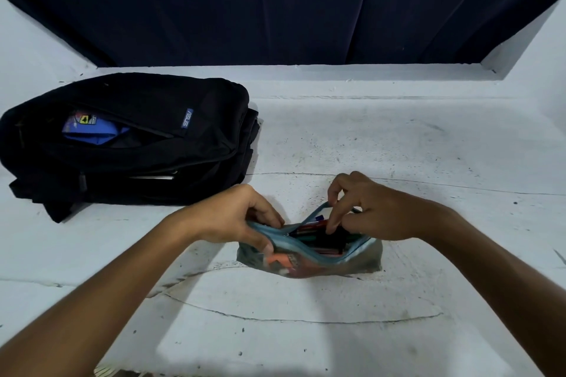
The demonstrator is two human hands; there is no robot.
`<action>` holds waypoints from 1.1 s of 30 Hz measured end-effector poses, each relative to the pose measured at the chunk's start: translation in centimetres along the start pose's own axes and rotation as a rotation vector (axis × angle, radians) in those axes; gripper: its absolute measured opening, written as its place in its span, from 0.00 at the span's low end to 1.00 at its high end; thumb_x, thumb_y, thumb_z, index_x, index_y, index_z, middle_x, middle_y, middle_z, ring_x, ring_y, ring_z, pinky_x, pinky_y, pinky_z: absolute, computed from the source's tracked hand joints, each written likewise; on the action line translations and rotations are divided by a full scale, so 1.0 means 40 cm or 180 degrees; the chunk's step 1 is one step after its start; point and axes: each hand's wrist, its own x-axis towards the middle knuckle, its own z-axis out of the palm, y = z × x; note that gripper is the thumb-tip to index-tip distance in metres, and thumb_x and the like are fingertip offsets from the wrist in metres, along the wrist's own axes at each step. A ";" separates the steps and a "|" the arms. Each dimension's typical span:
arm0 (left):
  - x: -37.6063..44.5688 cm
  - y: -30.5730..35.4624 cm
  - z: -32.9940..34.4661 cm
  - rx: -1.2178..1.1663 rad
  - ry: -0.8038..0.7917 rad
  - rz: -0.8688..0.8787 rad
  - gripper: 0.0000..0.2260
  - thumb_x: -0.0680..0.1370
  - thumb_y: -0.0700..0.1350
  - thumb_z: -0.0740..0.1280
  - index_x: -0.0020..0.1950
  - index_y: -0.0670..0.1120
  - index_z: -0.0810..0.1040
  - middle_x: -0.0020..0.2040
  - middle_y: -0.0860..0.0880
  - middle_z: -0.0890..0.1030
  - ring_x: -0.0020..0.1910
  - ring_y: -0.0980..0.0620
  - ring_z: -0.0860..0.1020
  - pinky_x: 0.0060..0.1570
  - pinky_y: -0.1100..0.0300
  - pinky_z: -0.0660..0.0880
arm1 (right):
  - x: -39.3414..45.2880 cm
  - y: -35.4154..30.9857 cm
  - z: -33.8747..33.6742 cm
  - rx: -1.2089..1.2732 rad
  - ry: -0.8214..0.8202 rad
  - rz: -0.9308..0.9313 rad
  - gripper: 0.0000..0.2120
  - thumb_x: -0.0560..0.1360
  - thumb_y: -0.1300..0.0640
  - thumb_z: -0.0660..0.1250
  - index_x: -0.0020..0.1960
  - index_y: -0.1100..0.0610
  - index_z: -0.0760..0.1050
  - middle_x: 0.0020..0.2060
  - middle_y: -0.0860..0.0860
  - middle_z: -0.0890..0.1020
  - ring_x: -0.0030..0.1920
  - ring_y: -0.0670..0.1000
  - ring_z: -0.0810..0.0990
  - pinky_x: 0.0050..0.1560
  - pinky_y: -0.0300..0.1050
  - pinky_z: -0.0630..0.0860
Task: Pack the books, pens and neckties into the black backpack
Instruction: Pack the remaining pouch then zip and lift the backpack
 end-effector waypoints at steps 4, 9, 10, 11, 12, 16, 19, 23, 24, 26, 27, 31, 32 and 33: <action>0.001 -0.019 0.001 -0.0325 0.0179 -0.0040 0.10 0.67 0.37 0.79 0.45 0.48 0.87 0.50 0.56 0.85 0.50 0.58 0.83 0.54 0.60 0.79 | 0.011 -0.004 -0.005 0.0452 0.0291 -0.0067 0.10 0.72 0.55 0.65 0.41 0.44 0.83 0.46 0.43 0.76 0.48 0.37 0.71 0.47 0.30 0.64; 0.005 -0.037 0.021 -0.0532 0.0464 0.0131 0.07 0.68 0.36 0.78 0.44 0.43 0.87 0.47 0.54 0.86 0.49 0.56 0.83 0.50 0.63 0.79 | 0.056 -0.008 -0.017 0.0745 0.0415 -0.0157 0.08 0.76 0.61 0.69 0.46 0.51 0.84 0.42 0.42 0.85 0.45 0.40 0.81 0.48 0.34 0.74; 0.004 -0.042 0.027 -0.0592 0.0541 0.0187 0.06 0.68 0.35 0.78 0.44 0.42 0.87 0.47 0.53 0.86 0.49 0.55 0.84 0.49 0.63 0.79 | 0.068 -0.008 -0.015 0.0794 0.0296 -0.0134 0.08 0.77 0.61 0.68 0.46 0.51 0.84 0.42 0.41 0.85 0.46 0.39 0.82 0.49 0.34 0.73; 0.001 -0.046 0.033 -0.0669 0.0628 0.0232 0.05 0.68 0.35 0.77 0.43 0.41 0.87 0.46 0.53 0.86 0.48 0.54 0.84 0.48 0.64 0.79 | 0.078 -0.009 -0.015 0.0881 0.0149 -0.0112 0.08 0.78 0.60 0.67 0.46 0.51 0.84 0.42 0.41 0.85 0.48 0.38 0.82 0.51 0.33 0.72; 0.000 -0.051 0.040 -0.0753 0.0728 0.0265 0.05 0.69 0.34 0.77 0.43 0.40 0.86 0.46 0.52 0.86 0.47 0.53 0.84 0.47 0.64 0.79 | 0.088 -0.011 -0.014 0.0970 0.0002 -0.0106 0.09 0.79 0.58 0.66 0.45 0.51 0.84 0.43 0.41 0.85 0.49 0.38 0.81 0.53 0.34 0.71; -0.006 -0.071 0.064 -0.0985 0.1183 0.0467 0.03 0.71 0.36 0.76 0.41 0.43 0.86 0.42 0.47 0.86 0.45 0.48 0.84 0.47 0.56 0.80 | 0.131 -0.027 -0.017 0.1003 -0.0496 -0.0179 0.18 0.76 0.44 0.59 0.42 0.51 0.84 0.49 0.47 0.84 0.53 0.46 0.80 0.60 0.47 0.72; -0.004 -0.085 0.077 -0.1301 0.1351 0.0615 0.01 0.71 0.39 0.75 0.42 0.43 0.86 0.42 0.47 0.86 0.44 0.46 0.84 0.47 0.54 0.80 | 0.157 -0.035 -0.015 0.1278 -0.0862 -0.0212 0.24 0.77 0.44 0.55 0.47 0.61 0.82 0.46 0.50 0.85 0.46 0.49 0.80 0.53 0.48 0.74; 0.003 -0.096 0.087 -0.1516 0.1467 0.0758 0.01 0.72 0.40 0.74 0.42 0.43 0.85 0.42 0.47 0.86 0.43 0.49 0.83 0.46 0.59 0.79 | 0.189 -0.039 -0.014 0.1200 -0.0963 -0.0248 0.28 0.78 0.42 0.51 0.47 0.62 0.81 0.44 0.52 0.84 0.44 0.51 0.80 0.47 0.47 0.75; 0.006 -0.097 0.086 -0.1554 0.1464 0.0782 0.01 0.72 0.40 0.74 0.42 0.43 0.85 0.42 0.46 0.86 0.43 0.50 0.83 0.46 0.60 0.79 | 0.196 -0.041 -0.013 0.1159 -0.0988 -0.0256 0.29 0.78 0.41 0.51 0.46 0.61 0.81 0.43 0.52 0.84 0.43 0.51 0.79 0.46 0.46 0.75; 0.011 -0.100 0.084 -0.1650 0.1437 0.0817 0.02 0.71 0.40 0.73 0.42 0.43 0.85 0.41 0.46 0.86 0.43 0.51 0.83 0.45 0.61 0.79 | 0.209 -0.046 -0.012 0.1096 -0.1045 -0.0254 0.31 0.78 0.39 0.49 0.44 0.60 0.81 0.41 0.53 0.83 0.42 0.53 0.79 0.44 0.47 0.74; 0.013 -0.100 0.083 -0.1685 0.1420 0.0825 0.02 0.71 0.41 0.72 0.42 0.43 0.84 0.41 0.46 0.85 0.42 0.52 0.83 0.45 0.62 0.79 | 0.214 -0.049 -0.011 0.1076 -0.1071 -0.0258 0.31 0.78 0.38 0.48 0.43 0.60 0.81 0.40 0.52 0.83 0.41 0.53 0.78 0.44 0.46 0.74; 0.020 -0.105 0.075 -0.1832 0.1348 0.0823 0.03 0.71 0.42 0.73 0.42 0.43 0.85 0.41 0.46 0.85 0.42 0.52 0.82 0.45 0.62 0.78 | 0.231 -0.057 -0.006 0.1042 -0.1166 -0.0230 0.32 0.83 0.42 0.44 0.41 0.61 0.78 0.35 0.48 0.81 0.37 0.49 0.75 0.41 0.44 0.72; 0.021 -0.109 0.074 -0.1866 0.1333 0.0816 0.02 0.71 0.42 0.74 0.42 0.43 0.85 0.41 0.46 0.85 0.42 0.51 0.82 0.44 0.62 0.78 | 0.233 -0.058 -0.005 0.1042 -0.1177 -0.0210 0.32 0.83 0.42 0.43 0.41 0.61 0.77 0.34 0.48 0.80 0.36 0.48 0.74 0.41 0.43 0.71; 0.023 -0.112 0.072 -0.1896 0.1313 0.0800 0.02 0.71 0.41 0.74 0.41 0.44 0.85 0.41 0.46 0.85 0.42 0.51 0.82 0.44 0.61 0.79 | 0.236 -0.060 -0.002 0.1042 -0.1192 -0.0198 0.33 0.83 0.42 0.42 0.41 0.61 0.77 0.35 0.49 0.79 0.36 0.47 0.74 0.41 0.43 0.71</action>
